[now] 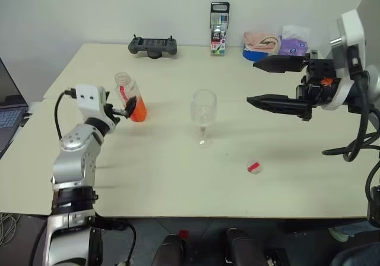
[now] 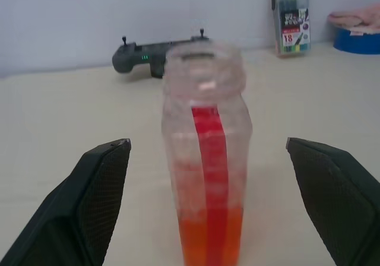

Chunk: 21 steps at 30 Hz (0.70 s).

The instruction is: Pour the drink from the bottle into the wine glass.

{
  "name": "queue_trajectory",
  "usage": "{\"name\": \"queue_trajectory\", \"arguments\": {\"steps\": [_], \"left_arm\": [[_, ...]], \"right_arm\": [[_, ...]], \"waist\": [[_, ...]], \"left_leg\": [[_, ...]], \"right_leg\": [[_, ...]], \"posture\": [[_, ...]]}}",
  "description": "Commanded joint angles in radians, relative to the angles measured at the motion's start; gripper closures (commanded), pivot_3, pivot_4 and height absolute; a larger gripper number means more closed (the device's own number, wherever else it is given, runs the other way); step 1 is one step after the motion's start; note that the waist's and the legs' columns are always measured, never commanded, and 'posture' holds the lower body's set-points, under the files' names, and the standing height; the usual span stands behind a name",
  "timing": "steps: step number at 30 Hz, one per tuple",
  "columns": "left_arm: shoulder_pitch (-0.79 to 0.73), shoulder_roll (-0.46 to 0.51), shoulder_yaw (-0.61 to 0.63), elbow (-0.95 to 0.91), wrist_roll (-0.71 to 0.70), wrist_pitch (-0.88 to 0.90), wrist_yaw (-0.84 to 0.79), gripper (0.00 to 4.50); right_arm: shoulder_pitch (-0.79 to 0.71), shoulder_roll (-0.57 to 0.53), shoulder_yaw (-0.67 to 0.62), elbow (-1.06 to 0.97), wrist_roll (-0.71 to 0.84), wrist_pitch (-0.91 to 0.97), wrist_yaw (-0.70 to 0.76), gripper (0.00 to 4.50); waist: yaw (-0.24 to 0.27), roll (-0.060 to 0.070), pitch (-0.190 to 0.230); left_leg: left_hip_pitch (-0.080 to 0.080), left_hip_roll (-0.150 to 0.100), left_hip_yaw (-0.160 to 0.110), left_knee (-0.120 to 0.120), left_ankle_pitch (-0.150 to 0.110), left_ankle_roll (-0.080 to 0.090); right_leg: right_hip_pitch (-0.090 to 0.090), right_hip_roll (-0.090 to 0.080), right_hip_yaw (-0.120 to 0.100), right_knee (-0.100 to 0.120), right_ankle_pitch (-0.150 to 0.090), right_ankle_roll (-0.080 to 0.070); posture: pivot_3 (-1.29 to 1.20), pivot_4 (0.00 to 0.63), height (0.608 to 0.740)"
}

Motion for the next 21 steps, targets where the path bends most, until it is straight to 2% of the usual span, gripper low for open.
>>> {"name": "queue_trajectory", "arguments": {"steps": [1, 11, 21], "left_arm": [[-0.052, 0.002, -0.004, 0.081, 0.014, -0.057, -0.023, 0.00], [-0.160, -0.039, -0.018, 0.280, 0.044, -0.194, -0.036, 0.00], [-0.251, -0.039, -0.025, 0.490, 0.080, -0.335, -0.047, 0.00]], "right_arm": [[-0.001, -0.006, -0.010, -0.015, 0.001, -0.016, -0.027, 0.05], [0.024, -0.018, 0.011, -0.021, -0.012, -0.023, -0.046, 0.05], [0.040, -0.024, 0.040, -0.029, -0.032, -0.027, -0.045, 0.05]], "waist": [[-0.001, 0.000, 0.000], [-0.001, 0.000, 0.000], [-0.001, 0.000, 0.000]], "left_leg": [[0.000, 0.000, 0.000, 0.000, 0.000, 0.000], [-0.001, 0.000, -0.001, 0.000, 0.000, 0.000], [-0.001, 0.000, -0.001, 0.000, 0.000, 0.000]], "right_leg": [[0.000, 0.000, 0.000, 0.000, 0.000, 0.000], [-0.001, 0.000, 0.000, 0.001, 0.000, 0.000], [-0.002, 0.000, 0.000, 0.001, 0.000, 0.000]], "posture": [[0.00, 0.150, 0.740], [0.00, 0.150, 0.740], [0.00, 0.150, 0.740]]}}
